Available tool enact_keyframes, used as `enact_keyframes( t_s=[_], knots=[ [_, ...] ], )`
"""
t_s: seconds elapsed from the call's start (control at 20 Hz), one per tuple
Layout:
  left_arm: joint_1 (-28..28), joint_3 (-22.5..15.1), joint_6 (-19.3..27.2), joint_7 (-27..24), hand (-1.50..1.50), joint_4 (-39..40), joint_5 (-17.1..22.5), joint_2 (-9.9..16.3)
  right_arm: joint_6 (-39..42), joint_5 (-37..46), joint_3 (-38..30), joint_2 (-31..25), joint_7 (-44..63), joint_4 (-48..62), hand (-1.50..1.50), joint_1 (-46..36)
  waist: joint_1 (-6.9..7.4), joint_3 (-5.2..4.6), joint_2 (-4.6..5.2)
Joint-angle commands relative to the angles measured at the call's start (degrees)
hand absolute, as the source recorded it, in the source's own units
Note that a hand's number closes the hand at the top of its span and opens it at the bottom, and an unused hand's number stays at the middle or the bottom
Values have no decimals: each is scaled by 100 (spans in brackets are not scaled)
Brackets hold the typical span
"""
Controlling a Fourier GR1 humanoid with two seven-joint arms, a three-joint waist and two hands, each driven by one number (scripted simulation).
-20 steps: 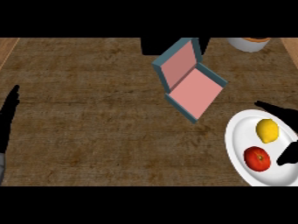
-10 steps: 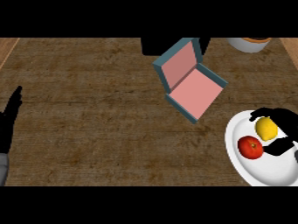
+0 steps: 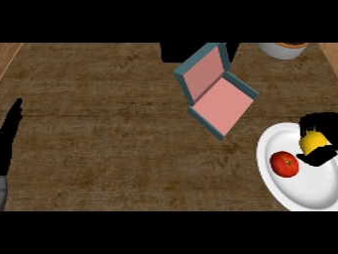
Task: Pick the lemon from the plate and place it in the cardboard box
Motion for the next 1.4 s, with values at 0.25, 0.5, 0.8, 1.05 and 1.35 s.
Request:
enact_keyframes(
  t_s=[0.25, 0.5, 0.8, 1.05, 1.35],
  knots=[
    [175, 123, -204, 366, 0, -578, 6, 109, -721, -35, -498, -505, -586, 247, 150, -332, -17, 11, -16],
    [156, 215, -133, -77, 0, -87, -36, 38, -585, -547, -942, -742, -732, -482, 150, -401, -100, 3, -29],
    [-101, 26, -170, 517, 0, -387, -152, -78, -473, -990, -1042, -582, -1096, -1440, 150, -544, -58, 9, -21],
    [-92, 137, -80, -143, 0, 267, -212, -187, 539, -1292, -787, -319, -505, -2198, 150, -805, -59, 4, -7],
    [26, 53, -50, 50, 0, -61, -249, -326, 921, -1550, -530, 583, 773, -2526, 150, -1526, 13, 6, 0]
  ],
)
